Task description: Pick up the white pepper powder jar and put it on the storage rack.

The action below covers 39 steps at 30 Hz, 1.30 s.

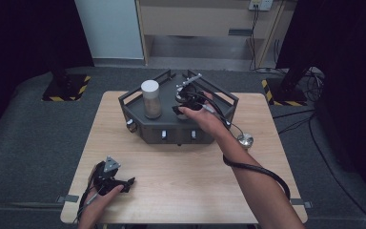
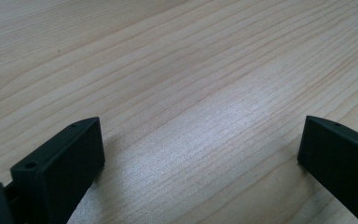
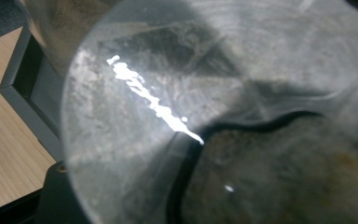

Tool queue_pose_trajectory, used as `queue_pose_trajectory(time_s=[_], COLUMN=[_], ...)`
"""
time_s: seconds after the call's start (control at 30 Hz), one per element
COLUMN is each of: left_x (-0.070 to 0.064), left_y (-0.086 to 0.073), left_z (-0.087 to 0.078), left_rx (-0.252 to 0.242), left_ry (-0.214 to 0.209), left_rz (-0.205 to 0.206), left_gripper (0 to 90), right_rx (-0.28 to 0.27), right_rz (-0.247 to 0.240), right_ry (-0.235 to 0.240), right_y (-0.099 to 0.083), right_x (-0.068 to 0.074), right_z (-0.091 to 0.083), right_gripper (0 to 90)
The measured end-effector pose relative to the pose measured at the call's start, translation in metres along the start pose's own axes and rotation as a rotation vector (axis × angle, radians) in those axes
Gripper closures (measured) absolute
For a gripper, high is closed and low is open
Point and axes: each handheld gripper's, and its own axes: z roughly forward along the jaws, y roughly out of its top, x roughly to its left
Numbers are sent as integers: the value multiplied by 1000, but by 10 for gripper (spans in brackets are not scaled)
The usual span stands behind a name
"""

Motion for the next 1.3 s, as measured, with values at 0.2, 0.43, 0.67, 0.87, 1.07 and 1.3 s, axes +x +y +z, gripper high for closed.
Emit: queue_pose_trajectory(time_s=[0.2,0.43,0.67,0.87,1.07,1.3], left_x=[0,0,0,0,0,0], left_y=[1,1,1,1,0,1], left_z=[0,0,0,0,0,0], left_rx=[3,4,3,3,3,3], left_ry=[0,0,0,0,0,0], left_rz=[4,4,4,4,4,4], left_gripper=[0,0,0,0,0,0], right_rx=[3,9,20,9,-4,-10], right_rz=[7,6,17,26,37,50], right_ry=[-6,0,7,13,18,23], right_y=[-1,-2,-2,-4,-7,-10], right_x=[-2,-1,1,-1,-3,-4], right_z=[5,12,18,20,20,21], right_gripper=[308,308,308,308,308,306])
